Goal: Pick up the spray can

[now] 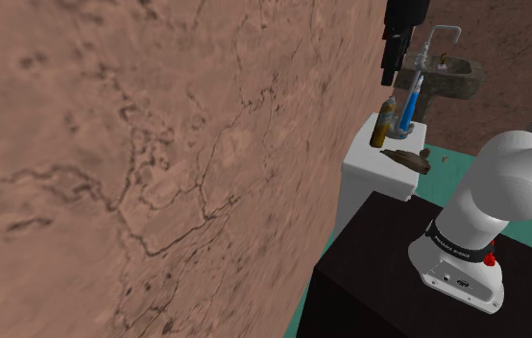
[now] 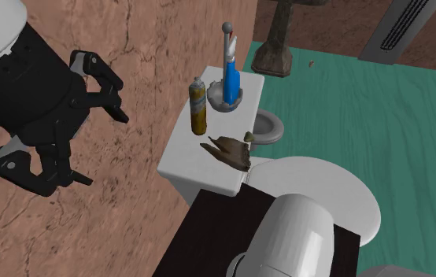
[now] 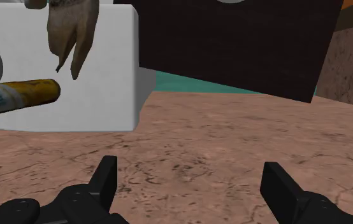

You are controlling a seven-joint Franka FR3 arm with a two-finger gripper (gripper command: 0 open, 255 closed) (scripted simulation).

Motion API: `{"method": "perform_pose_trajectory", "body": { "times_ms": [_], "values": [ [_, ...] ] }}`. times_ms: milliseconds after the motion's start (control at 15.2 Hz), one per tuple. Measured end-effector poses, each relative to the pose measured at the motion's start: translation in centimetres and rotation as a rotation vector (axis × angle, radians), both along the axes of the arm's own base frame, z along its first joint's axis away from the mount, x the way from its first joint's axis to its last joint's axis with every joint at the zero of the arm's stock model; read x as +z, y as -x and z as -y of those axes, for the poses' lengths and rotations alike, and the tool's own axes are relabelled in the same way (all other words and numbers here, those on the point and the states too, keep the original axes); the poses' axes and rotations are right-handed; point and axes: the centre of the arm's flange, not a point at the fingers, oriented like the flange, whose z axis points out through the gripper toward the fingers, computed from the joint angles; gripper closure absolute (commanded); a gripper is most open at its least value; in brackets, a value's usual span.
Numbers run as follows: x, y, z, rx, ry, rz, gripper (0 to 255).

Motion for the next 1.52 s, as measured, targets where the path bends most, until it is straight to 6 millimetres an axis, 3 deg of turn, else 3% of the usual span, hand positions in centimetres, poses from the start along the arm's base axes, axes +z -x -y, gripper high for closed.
{"method": "perform_pose_trajectory", "body": {
  "times_ms": [132,396,1188,1518],
  "values": [
    [-0.2,-0.2,0.5,-0.009,-0.002,0.001,0],
    [-0.7,-0.9,3.2,-0.052,-0.030,0.001,0],
    [-7.9,-5.4,19.2,-0.301,-0.062,0.035,0],
    [-11.2,-5.8,26.2,-0.399,-0.081,0.039,0]
  ]
}}
